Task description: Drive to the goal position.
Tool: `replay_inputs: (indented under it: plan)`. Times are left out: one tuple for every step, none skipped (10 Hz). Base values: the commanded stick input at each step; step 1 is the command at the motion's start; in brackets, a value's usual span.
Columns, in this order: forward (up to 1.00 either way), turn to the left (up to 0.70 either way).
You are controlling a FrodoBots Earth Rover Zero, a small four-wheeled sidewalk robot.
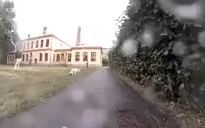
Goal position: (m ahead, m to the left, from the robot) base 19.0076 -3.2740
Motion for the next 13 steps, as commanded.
replay_inputs:
  plan:
    - [0.85, 0.0]
    - [0.85, 0.0]
    - [0.85, 0.0]
    - [0.85, 0.0]
    - [0.85, 0.0]
    - [0.85, 0.0]
    - [0.85, 0.0]
    - [0.85, 0.0]
    - [0.85, 0.0]
    - [0.85, 0.0]
    - [0.85, 0.0]
    - [0.85, 0.0]
    - [0.85, 0.0]
